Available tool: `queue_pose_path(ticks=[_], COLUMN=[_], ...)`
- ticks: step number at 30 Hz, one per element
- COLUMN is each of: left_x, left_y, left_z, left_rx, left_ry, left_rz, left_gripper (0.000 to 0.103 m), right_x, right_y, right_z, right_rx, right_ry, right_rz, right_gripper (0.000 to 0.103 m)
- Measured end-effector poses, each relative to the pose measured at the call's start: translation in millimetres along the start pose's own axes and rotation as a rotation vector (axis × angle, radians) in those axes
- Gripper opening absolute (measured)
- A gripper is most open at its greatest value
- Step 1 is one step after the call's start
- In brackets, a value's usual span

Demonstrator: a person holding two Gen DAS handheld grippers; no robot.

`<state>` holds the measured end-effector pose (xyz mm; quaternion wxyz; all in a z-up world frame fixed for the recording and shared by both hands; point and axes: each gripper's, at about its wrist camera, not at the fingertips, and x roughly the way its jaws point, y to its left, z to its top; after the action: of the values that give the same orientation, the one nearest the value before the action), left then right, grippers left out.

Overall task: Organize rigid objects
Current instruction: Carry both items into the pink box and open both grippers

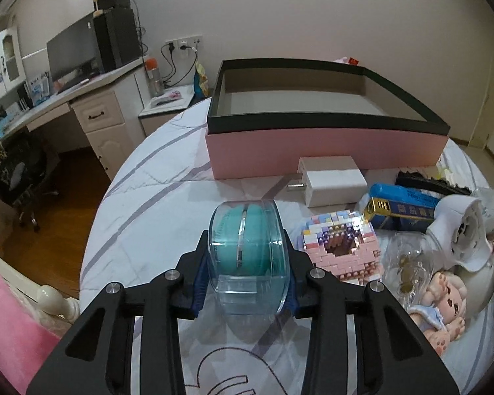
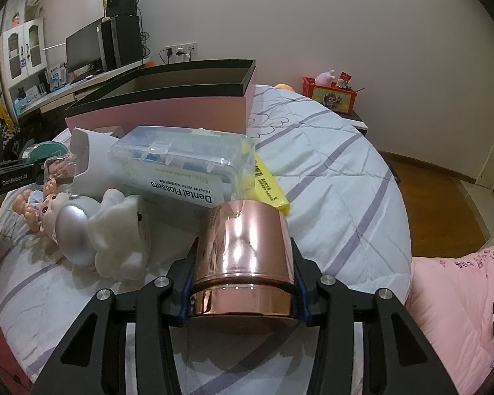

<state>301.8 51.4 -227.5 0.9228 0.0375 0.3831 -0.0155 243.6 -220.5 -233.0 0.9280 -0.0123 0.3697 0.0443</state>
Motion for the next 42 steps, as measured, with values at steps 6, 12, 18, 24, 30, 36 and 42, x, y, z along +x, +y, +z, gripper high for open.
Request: queue_pose_path(ticks=[6, 12, 18, 24, 30, 36, 42], left_x=[-14.0, -39.3, -54.0, -58.4, -48.4, -4.5, 54.6], left_y=[7.2, 14.6, 2.6, -16.9, -25.4, -27.7, -31.0], left_z=[-3.1, 1.8, 21.8, 56.3, 100.7, 142.6, 157.7], left_rx=[-0.024, -0.037, 0.005, 0.049, 0.074, 0.082, 0.110], left_ry=[-0.014, -0.069, -0.112, -0.152, -0.173, -0.107, 0.021], left_rz=[0.019, 0.008, -0.041, -0.086, -0.128, -0.134, -0.119], left_gripper=[0.037, 0.037, 0.037, 0.037, 0.037, 0.037, 0.037], right_x=[-11.1, -33.3, -48.4, -40.4, -14.3, 37.5, 94.9], right_y=[-3.9, -9.7, -6.8, 3.9, 25.1, 49.1, 75.4], right_z=[-2.8, 8.6, 41.9, 91.0, 148.7, 200.3, 220.9], right_rx=[0.013, 0.020, -0.013, -0.070, -0.131, -0.162, -0.202], right_ry=[-0.018, -0.075, -0.145, -0.191, -0.202, -0.131, 0.006], right_rz=[0.008, -0.005, -0.019, -0.012, 0.019, 0.073, 0.115], right_gripper=[0.047, 0.047, 0.047, 0.047, 0.047, 0.047, 0.047])
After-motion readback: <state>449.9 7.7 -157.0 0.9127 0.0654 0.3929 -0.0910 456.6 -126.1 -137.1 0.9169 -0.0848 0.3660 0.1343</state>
